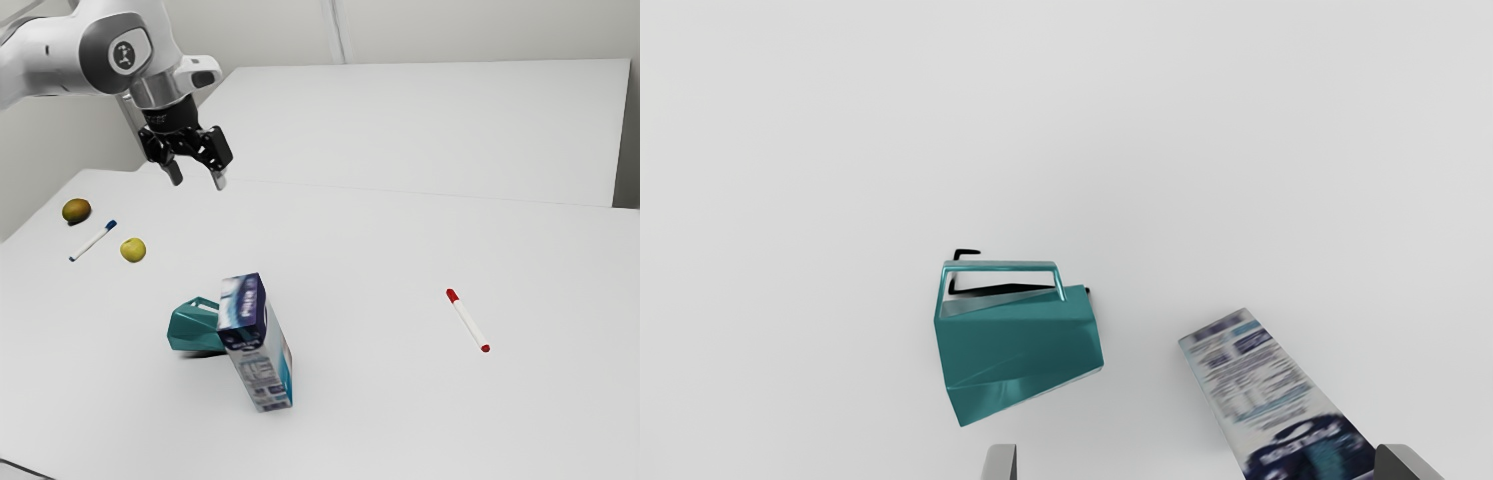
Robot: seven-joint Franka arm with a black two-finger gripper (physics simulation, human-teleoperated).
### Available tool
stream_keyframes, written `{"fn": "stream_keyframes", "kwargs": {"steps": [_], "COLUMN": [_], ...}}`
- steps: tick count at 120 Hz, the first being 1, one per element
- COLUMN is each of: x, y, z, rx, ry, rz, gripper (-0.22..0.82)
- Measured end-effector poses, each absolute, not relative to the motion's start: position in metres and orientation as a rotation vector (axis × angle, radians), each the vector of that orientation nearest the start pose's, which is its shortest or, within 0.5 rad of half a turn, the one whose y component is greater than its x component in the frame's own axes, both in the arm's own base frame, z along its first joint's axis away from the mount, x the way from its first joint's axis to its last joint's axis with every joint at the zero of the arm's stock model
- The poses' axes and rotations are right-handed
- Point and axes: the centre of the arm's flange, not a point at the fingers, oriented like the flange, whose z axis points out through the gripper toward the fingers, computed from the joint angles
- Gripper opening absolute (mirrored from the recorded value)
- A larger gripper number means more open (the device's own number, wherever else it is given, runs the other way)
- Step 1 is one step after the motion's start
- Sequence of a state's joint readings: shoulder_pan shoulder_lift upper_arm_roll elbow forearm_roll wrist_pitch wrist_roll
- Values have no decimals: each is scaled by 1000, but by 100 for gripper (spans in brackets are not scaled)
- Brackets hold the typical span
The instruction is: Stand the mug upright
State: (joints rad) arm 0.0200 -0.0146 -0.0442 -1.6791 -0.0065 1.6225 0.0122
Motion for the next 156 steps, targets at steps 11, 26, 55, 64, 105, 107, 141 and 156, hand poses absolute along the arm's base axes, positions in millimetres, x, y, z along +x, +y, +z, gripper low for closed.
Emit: {"fn": "stream_keyframes", "kwargs": {"steps": [11, 26, 55, 64, 105, 107, 141, 156], "x": [550, 544, 531, 529, 514, 513, 501, 493], "y": [-15, -16, -7, 7, 89, 94, 141, 152], "z": [587, 591, 585, 582, 531, 528, 481, 452], "rx": [-3146, -3146, -3147, -3155, -3282, -3291, -3441, -3515], "ry": [58, 60, 36, -3, -225, -236, -329, -361], "rz": [64, 54, 67, 68, 126, 126, 98, 88], "gripper": [58, 58, 58, 58, 58, 58, 58, 58]}}
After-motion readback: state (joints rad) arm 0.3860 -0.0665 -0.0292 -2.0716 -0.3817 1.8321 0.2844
